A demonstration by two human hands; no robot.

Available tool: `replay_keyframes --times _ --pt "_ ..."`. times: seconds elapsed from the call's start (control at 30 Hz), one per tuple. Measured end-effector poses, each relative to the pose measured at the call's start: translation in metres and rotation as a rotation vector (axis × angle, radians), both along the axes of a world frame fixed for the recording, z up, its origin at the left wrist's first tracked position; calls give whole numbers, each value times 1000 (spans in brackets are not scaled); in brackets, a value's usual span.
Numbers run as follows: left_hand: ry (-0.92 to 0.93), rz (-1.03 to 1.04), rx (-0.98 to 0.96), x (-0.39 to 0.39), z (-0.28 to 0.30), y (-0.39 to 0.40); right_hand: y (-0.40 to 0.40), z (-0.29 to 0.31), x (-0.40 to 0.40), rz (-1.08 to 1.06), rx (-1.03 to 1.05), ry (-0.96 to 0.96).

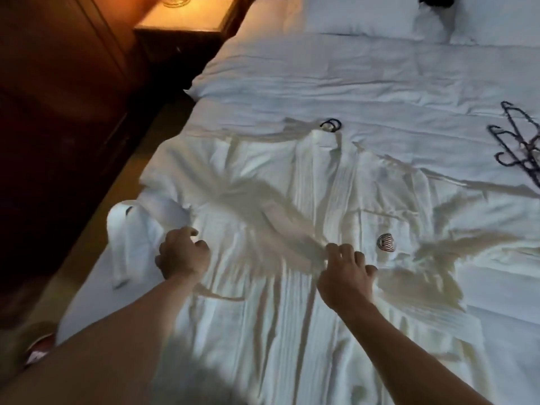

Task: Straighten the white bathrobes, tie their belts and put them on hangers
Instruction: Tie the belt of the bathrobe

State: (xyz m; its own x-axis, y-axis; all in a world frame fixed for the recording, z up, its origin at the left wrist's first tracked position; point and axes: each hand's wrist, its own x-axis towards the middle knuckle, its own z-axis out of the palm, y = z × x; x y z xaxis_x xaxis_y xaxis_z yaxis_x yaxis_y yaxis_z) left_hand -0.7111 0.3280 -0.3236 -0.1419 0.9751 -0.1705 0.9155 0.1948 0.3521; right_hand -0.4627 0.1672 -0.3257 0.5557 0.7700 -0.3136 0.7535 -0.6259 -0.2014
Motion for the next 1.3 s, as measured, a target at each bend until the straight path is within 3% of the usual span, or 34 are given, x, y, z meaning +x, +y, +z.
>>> replay_keyframes --times 0.13,0.27,0.4,0.5,0.6,0.73,0.83,0.93,1.03,1.17,1.3 --pt "-304 347 -324 -51 -26 39 30 -17 -22 -71 -58 184" --pt "-710 494 -498 -56 -35 58 37 -34 -34 -115 -142 125" --pt "-635 591 -515 -83 -86 84 42 -36 -38 -165 -153 103" --pt "-832 756 -593 -111 -131 99 41 -39 -39 -182 -115 112" --pt "-957 627 -683 -90 -51 79 37 -34 -40 -240 6 139" --pt "-1193 388 -535 -85 14 95 28 -16 -38 -251 88 170" --pt "-1241 211 -437 -70 81 112 24 14 -28 -253 44 185" --pt "-1242 -2 -351 -52 150 122 20 67 -12 -344 159 195" --pt "-1275 -122 -318 -29 213 127 16 135 9 -460 421 268" --pt "-1193 -298 -243 24 294 110 4 234 37 -490 811 553" --pt "-980 -457 -100 75 336 70 -13 311 60 -463 1007 795"
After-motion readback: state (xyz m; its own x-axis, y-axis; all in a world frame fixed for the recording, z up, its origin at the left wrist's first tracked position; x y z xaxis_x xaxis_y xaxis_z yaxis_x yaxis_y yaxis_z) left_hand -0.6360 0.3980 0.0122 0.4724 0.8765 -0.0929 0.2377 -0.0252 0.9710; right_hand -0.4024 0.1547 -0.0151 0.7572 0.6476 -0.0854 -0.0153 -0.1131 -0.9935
